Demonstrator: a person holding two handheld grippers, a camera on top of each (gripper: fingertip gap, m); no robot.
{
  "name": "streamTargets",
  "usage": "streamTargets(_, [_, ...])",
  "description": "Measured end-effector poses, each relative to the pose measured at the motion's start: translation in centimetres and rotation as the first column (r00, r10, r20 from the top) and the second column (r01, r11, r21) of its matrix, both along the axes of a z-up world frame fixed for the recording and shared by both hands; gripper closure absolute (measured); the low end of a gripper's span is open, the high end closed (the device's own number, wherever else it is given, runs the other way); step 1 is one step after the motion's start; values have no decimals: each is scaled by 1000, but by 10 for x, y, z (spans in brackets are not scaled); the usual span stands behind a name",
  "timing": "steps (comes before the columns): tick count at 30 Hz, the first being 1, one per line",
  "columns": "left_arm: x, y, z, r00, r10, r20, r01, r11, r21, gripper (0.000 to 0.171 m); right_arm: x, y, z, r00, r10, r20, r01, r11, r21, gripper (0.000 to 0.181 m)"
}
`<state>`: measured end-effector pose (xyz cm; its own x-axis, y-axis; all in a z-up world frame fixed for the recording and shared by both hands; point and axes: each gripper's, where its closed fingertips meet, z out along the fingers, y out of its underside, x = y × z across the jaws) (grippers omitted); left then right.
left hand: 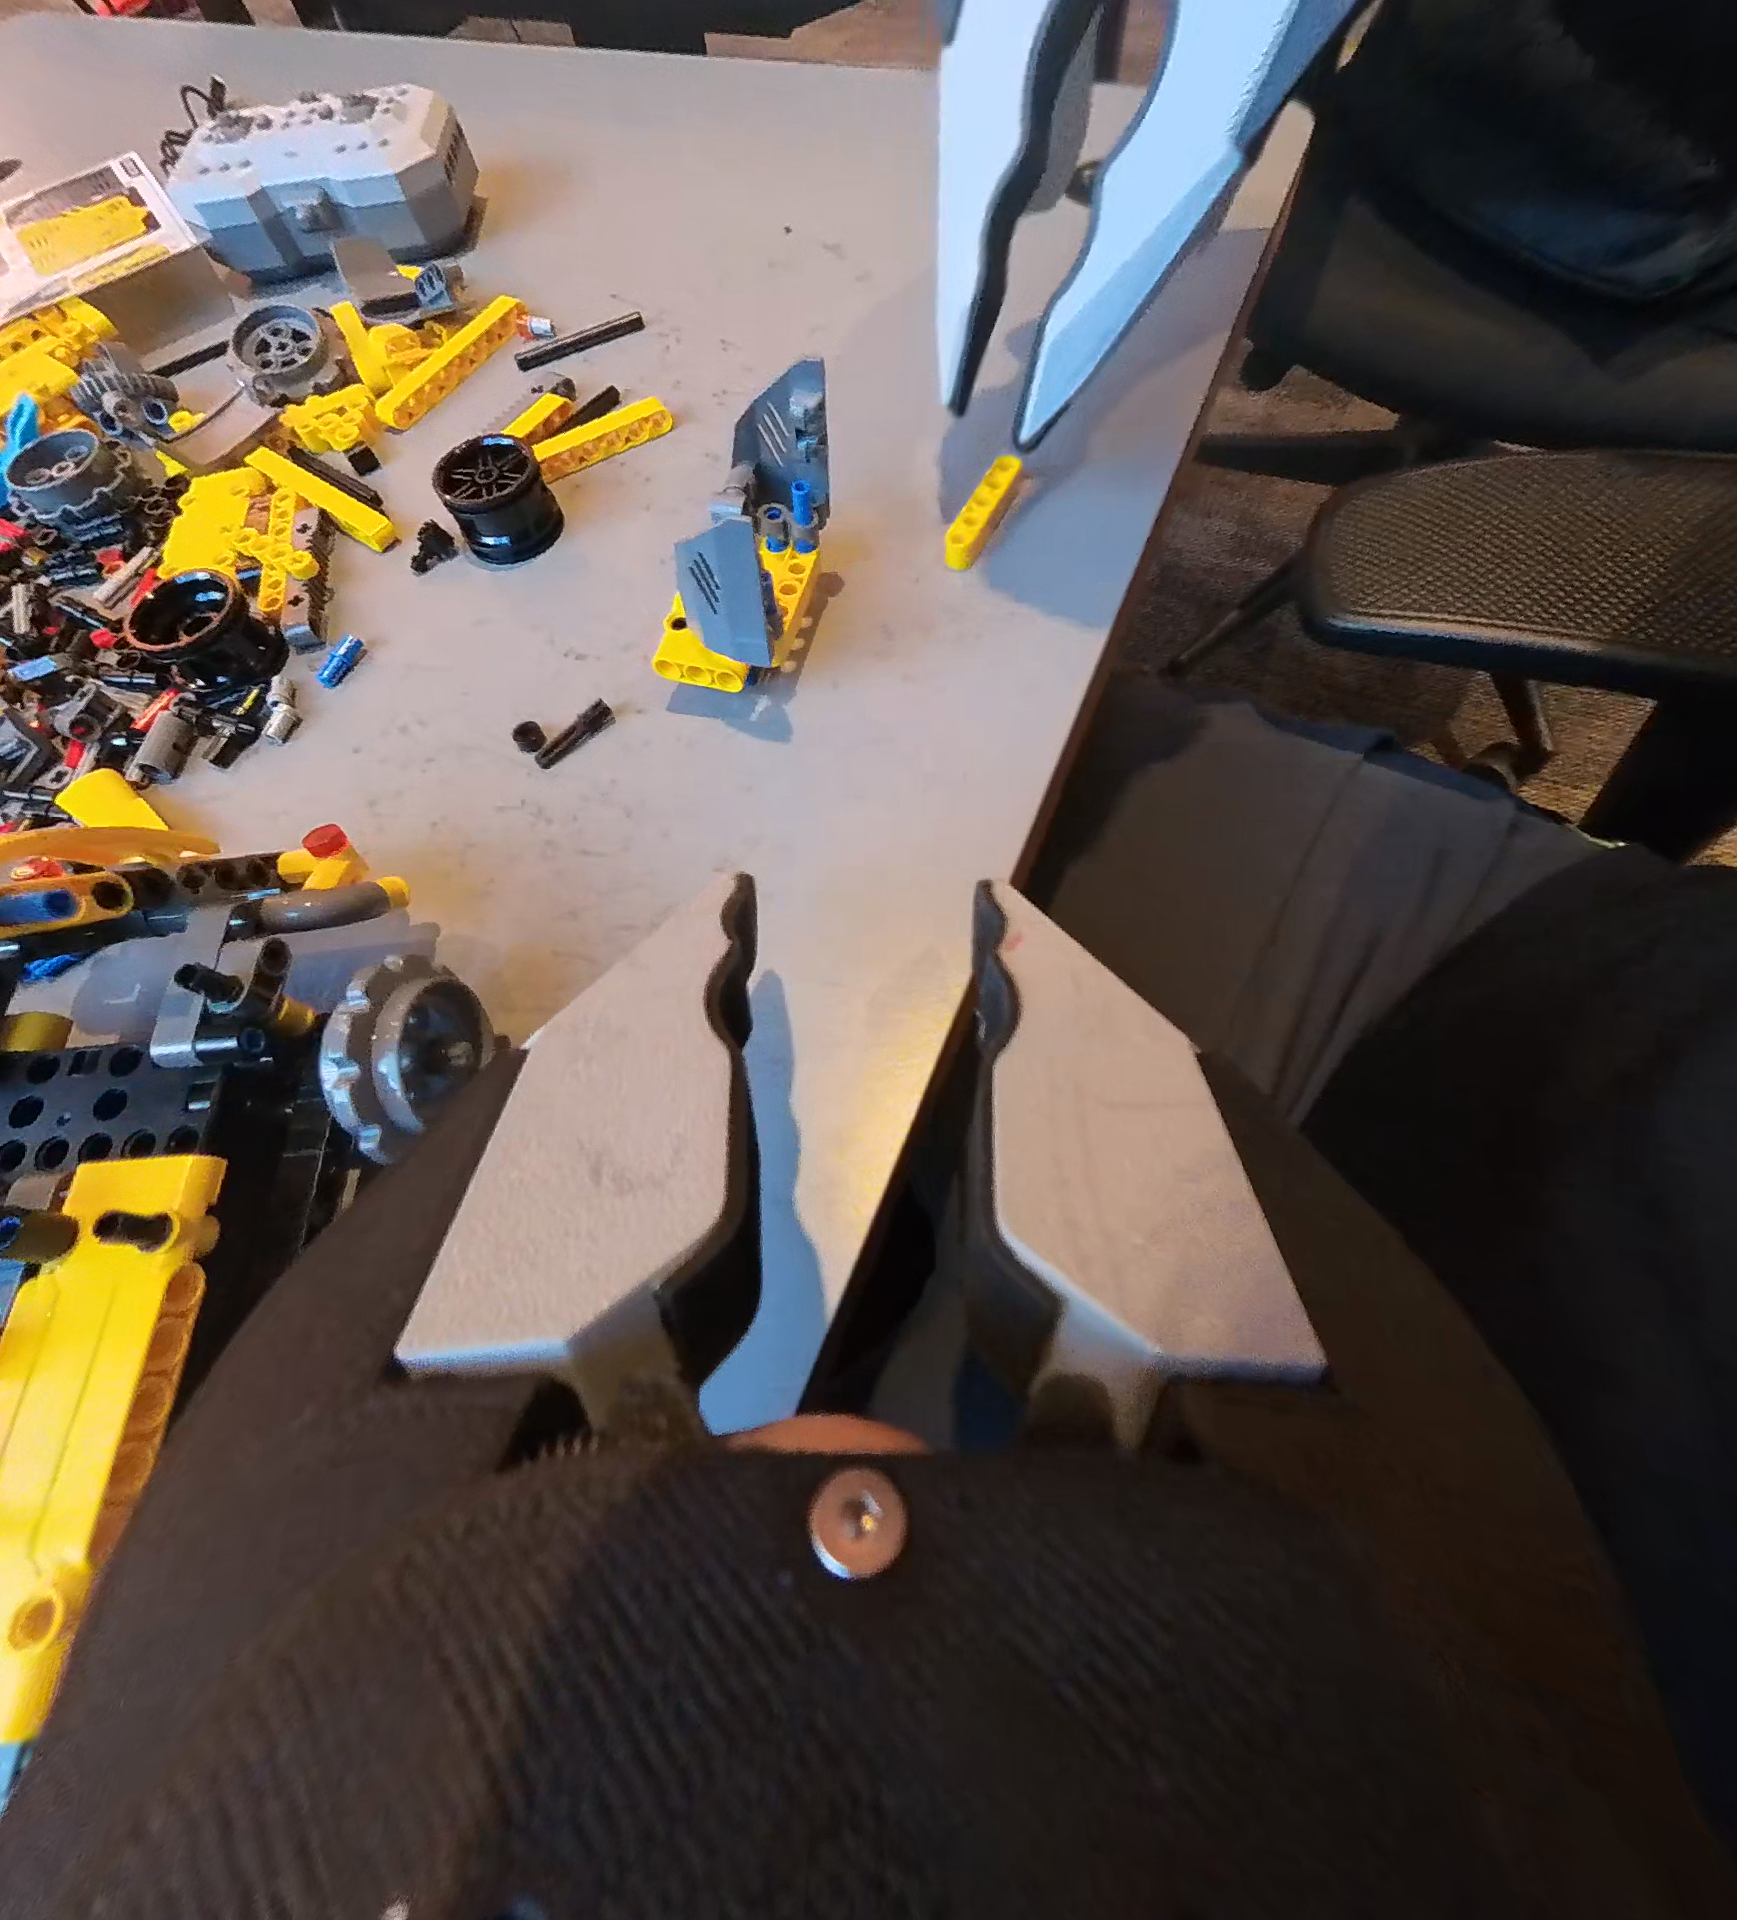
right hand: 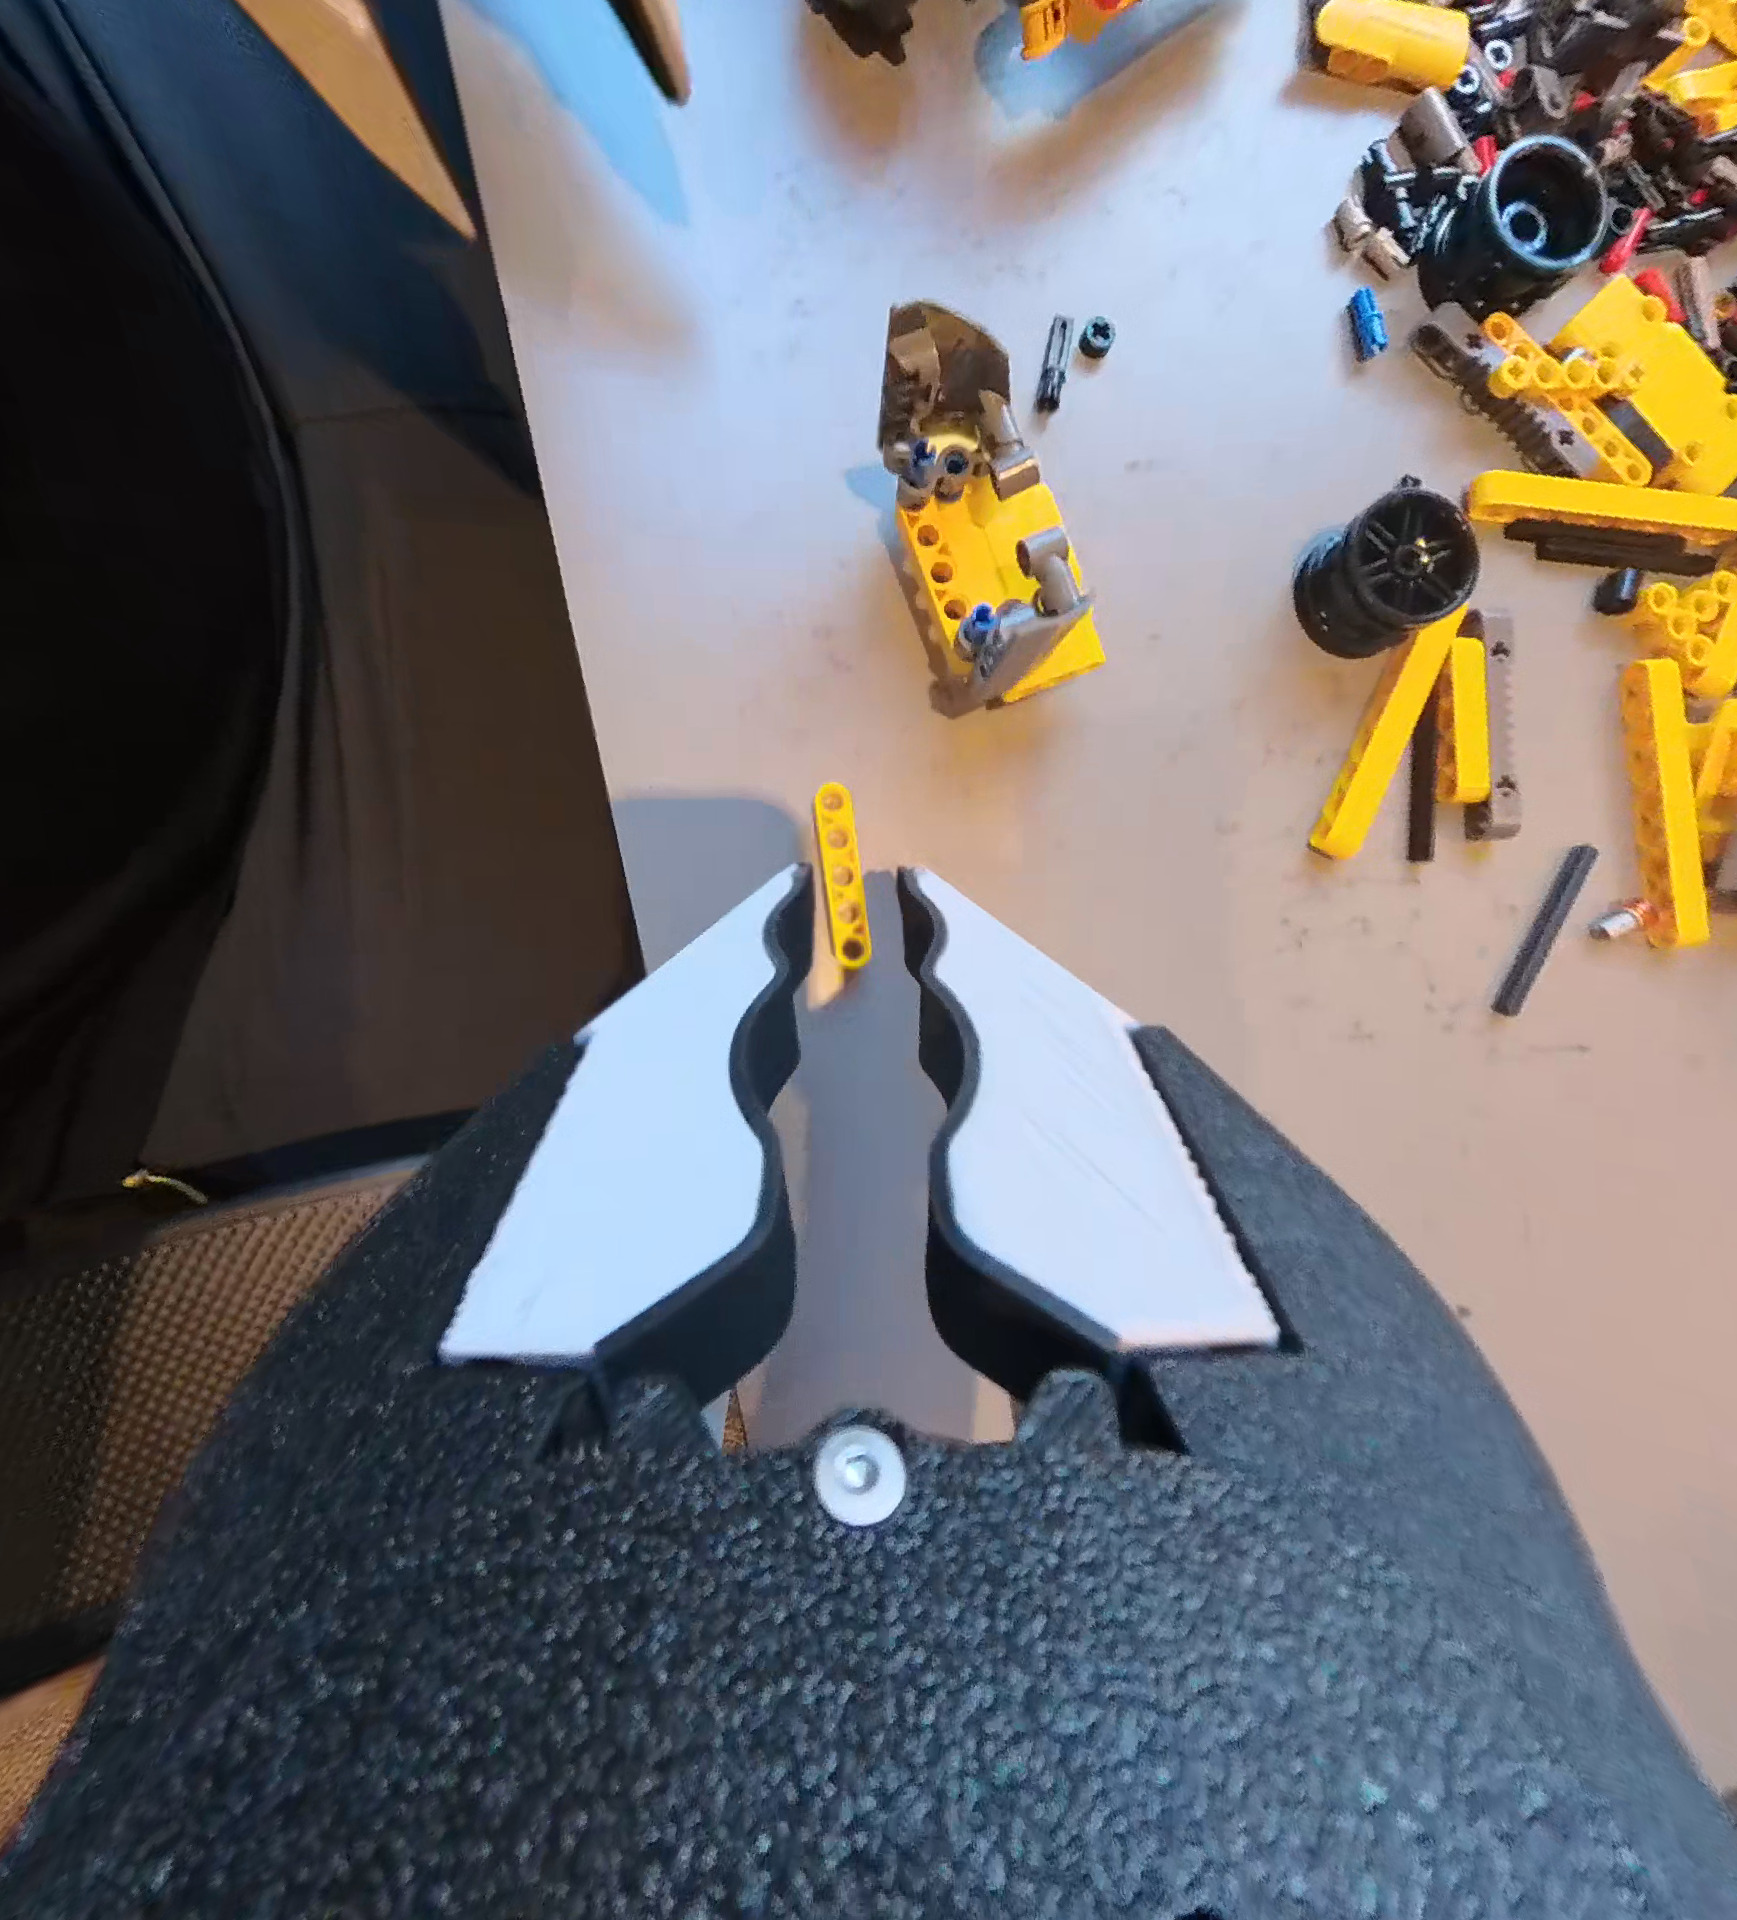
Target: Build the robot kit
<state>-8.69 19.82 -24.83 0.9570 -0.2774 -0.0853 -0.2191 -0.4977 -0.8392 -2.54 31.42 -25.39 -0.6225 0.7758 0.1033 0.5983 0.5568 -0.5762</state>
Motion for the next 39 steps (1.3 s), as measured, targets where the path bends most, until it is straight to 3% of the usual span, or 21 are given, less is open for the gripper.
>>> streamTargets(7, [-2,15,0,1000,16,8,-15,999,-35,128,5,0,-12,999,30,39,-31,999,34,166])
streamTargets(12, [7,41,5,1000,5,27,-4,999,-41,126,-1,-2,-24,997,50,67,-53,997,55,172])
streamTargets(16, [-2,61,-4,999,31,-28,-33,997,-69,122,-3,-5,-25,994,74,79,-79,995,55,174])
streamTargets(19, [-7,69,-6,999,26,-23,-28,996,-80,120,-7,-10,-18,993,104,47,-107,992,73,174])
streamTargets(23, [-7,80,-6,999,3,-34,-6,996,-86,117,-24,-28,16,983,173,-67,-164,979,118,174])
streamTargets(26, [-8,86,-9,998,-20,-53,15,996,-93,127,-40,-33,31,976,201,-84,-181,963,200,174])
streamTargets(30, [-9,87,-16,997,-46,-55,40,994,-105,140,-52,-30,22,972,236,-15,-220,924,313,174])
streamTargets(34, [-8,87,-14,997,-74,-36,71,993,-96,150,-55,-28,17,969,246,25,-240,913,330,174])
streamTargets(39, [-9,88,-14,994,-101,-43,96,991,-95,150,-58,-23,16,966,253,48,-254,904,343,174])
